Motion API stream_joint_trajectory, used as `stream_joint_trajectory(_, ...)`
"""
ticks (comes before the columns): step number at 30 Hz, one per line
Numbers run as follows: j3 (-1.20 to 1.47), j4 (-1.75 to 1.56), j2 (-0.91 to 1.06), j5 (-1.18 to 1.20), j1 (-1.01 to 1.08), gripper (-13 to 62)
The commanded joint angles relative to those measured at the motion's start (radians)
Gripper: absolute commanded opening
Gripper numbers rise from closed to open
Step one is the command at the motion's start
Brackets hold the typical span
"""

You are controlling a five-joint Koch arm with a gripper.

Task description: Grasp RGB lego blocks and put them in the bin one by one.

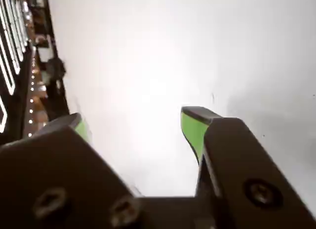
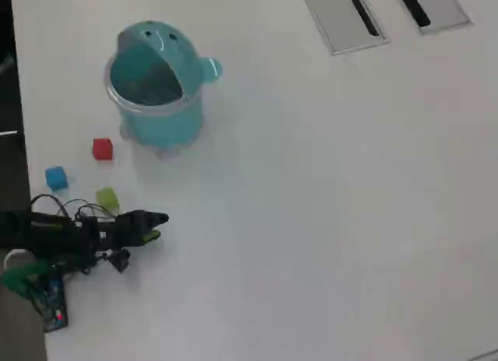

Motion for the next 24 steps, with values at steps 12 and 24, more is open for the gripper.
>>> stream_joint_trajectory(12,0.072,0.009,0.061,-0.012,-0.031,34.5)
stream_joint_trajectory(24,0.072,-0.183,0.066,-0.084,-0.032,34.5)
